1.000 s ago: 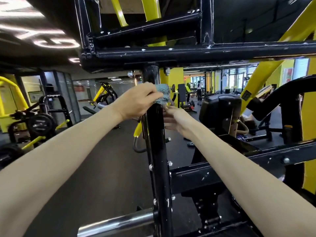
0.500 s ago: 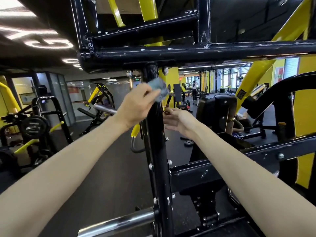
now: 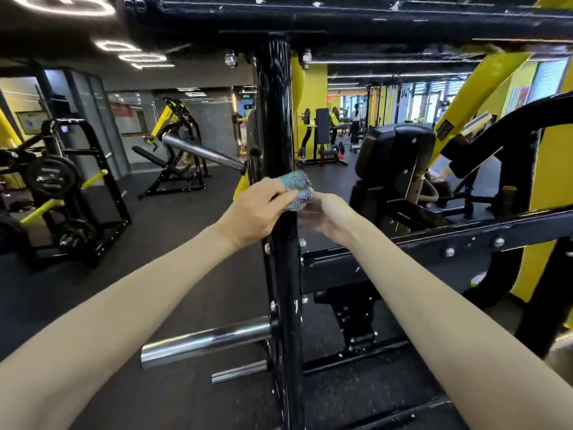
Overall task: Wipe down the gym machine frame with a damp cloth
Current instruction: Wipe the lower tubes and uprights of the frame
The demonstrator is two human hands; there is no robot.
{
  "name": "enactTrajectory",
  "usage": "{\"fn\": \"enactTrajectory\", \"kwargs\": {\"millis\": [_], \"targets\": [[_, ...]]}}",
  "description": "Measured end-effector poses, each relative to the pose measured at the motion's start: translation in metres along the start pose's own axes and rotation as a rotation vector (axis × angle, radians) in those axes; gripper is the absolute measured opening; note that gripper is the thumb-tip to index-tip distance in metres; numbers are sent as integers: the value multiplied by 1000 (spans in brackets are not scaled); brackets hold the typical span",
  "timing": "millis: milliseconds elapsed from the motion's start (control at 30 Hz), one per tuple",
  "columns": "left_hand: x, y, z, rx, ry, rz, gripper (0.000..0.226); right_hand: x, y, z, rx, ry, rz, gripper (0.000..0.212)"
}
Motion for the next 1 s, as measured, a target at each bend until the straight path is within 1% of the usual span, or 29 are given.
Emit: {"fn": "enactTrajectory", "kwargs": {"millis": [33,67,100,133,167,200,233,267,300,333,367,400,500,533,567,633,667,700,733,833,900,967,1000], "targets": [[-15,14,-13,-47,-90,-4,19,-1,4,-1,0,-2,13,33],[-33,25,-26,-104,-213,12,19,-1,6,-3,-3,-2,11,36],[-44,32,-36,-124,-357,-13,19,-1,7,-6,-2,-8,3,36],[-52,34,-44,-183,-442,-11,20,0,7,-8,4,-15,-7,36],[-50,34,-45,-246,-494,-12,22,-1,6,-10,10,-29,-13,35],[-46,31,-43,-295,-487,-3,26,0,5,-10,13,-38,-20,34],[-38,26,-38,-288,-412,7,28,-2,4,-11,18,-45,-20,34],[-29,17,-33,-212,-320,6,26,-3,4,-12,21,-45,-16,33],[-22,9,-30,-93,-228,-16,26,-5,5,-13,23,-38,-5,32],[-16,8,-28,-6,-131,-36,30,-6,6,-13,21,-33,7,31],[-20,13,-34,48,-95,-64,34,-7,8,-14,21,-31,20,31],[-30,23,-41,36,-107,-83,34,-6,10,-14,23,-26,24,32],[-53,47,-59,-59,-236,-62,31,-7,10,-20,20,-46,22,38],[-53,45,-59,-61,-235,-62,34,-7,10,-20,22,-51,17,38],[-47,41,-55,-27,-192,-67,37,-8,9,-21,22,-60,10,38],[-27,26,-44,135,-40,-100,37,-9,11,-21,28,-53,6,35],[-21,18,-39,218,44,-111,36,-8,14,-19,38,-22,19,32],[-19,15,-37,255,94,-108,34,-7,17,-18,42,12,35,29],[-23,19,-38,252,103,-107,34,-6,20,-18,47,36,44,28],[-53,50,-65,191,-16,-118,39,-1,30,-21,40,86,31,37],[-60,56,-74,177,-55,-126,38,1,33,-24,31,109,47,38],[-54,46,-62,202,-29,-119,28,0,34,-24,26,124,72,37],[-49,38,-55,253,19,-130,23,-2,34,-23,19,137,90,36]]}}
Point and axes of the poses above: each hand's wrist, its own z-axis towards the middle knuckle, its own x-axis out of the back of the hand, y = z × x, the point moved 5 cm from there along z, towards the middle knuckle, and after that the axes turned 14 degrees about -y, right-handed, at the moved point
